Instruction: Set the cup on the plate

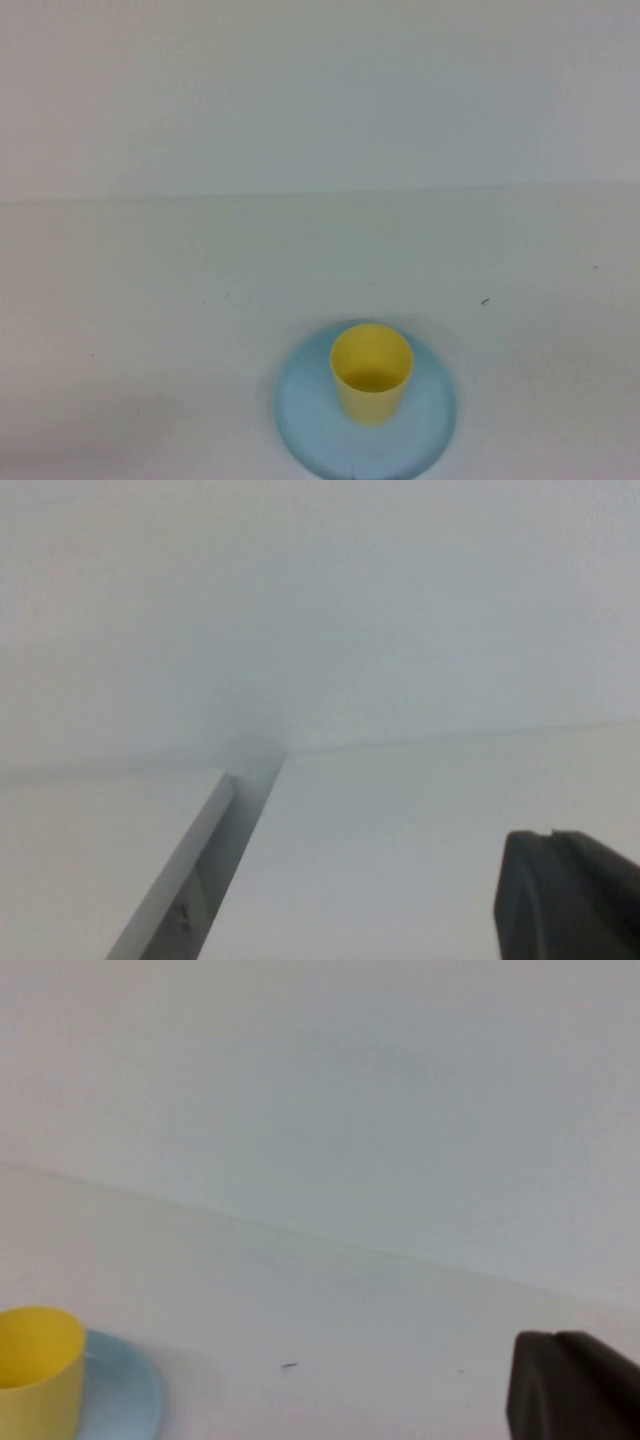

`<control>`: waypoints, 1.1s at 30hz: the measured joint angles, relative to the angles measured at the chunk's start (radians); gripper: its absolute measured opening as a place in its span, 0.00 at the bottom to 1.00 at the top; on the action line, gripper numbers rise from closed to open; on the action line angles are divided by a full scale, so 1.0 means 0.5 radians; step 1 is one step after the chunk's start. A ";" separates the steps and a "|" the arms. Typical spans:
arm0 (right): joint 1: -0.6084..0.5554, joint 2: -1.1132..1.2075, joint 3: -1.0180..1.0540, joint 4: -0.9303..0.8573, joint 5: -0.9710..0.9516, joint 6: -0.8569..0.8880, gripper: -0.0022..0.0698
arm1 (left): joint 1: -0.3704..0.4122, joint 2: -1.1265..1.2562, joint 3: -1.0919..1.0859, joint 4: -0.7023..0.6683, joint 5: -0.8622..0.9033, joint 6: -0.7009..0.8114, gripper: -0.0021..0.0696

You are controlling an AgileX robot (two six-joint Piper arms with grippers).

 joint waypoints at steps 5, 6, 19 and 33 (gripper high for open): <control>-0.314 0.000 0.000 -0.075 -0.038 0.008 0.03 | -0.049 0.004 0.077 0.041 0.057 0.005 0.03; -0.366 0.000 0.000 -0.061 -0.038 0.011 0.03 | -0.073 0.004 0.081 0.045 0.094 0.005 0.03; -0.712 -0.312 0.579 0.185 -0.430 0.017 0.03 | -0.284 0.004 0.081 -0.037 0.490 0.059 0.03; -0.831 -0.379 0.879 0.292 -0.245 0.030 0.03 | -0.279 0.004 0.081 -0.419 0.494 0.376 0.03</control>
